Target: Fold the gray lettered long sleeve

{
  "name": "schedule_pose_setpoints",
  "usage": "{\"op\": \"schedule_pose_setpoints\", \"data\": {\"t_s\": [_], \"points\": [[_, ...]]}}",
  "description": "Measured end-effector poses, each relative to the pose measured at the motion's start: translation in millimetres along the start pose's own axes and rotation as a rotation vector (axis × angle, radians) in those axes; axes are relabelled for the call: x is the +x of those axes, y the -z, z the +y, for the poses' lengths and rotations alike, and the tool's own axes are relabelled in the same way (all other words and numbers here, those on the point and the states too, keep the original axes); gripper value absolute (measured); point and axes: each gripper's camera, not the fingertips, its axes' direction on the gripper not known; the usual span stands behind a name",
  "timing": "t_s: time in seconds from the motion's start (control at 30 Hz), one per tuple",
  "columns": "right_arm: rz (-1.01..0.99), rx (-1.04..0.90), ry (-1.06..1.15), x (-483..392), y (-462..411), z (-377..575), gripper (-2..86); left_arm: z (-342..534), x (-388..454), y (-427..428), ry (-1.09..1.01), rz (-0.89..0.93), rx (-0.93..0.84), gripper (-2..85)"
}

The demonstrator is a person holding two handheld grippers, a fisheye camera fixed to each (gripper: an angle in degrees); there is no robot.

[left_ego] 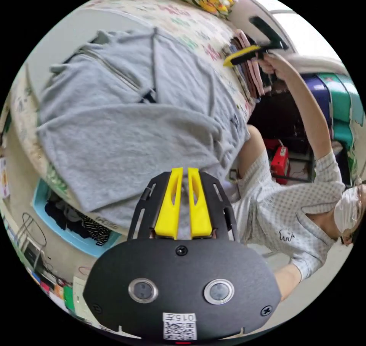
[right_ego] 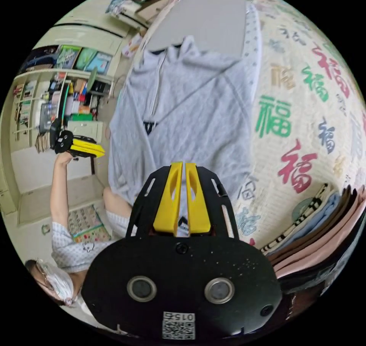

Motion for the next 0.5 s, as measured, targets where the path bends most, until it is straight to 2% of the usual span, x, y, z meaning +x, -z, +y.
{"op": "schedule_pose_setpoints", "data": {"t_s": [0.07, 0.13, 0.2, 0.33, 0.5], "points": [[0.086, 0.211, -0.053, 8.0, 7.2, -11.2, 12.0, 1.9, -35.4, 34.3, 0.144, -0.073, 0.147, 5.7], [0.096, 0.326, -0.043, 6.5, -1.2, -22.6, 15.0, 4.6, -68.2, 57.8, 0.274, -0.073, 0.299, 9.1], [0.084, 0.356, -0.017, 3.6, -18.5, -39.8, 15.8, 2.5, -103.1, 70.5, 0.354, -0.032, 0.437, 14.5], [0.11, 0.406, 0.008, 0.2, -64.1, -82.8, 16.7, -1.5, -143.2, 70.8, 0.489, -0.1, 0.564, 17.0], [0.194, 0.436, 0.049, -1.2, -104.4, -118.7, 17.2, -13.6, -193.5, 56.5, 0.534, -0.031, 0.609, 17.6]]}}
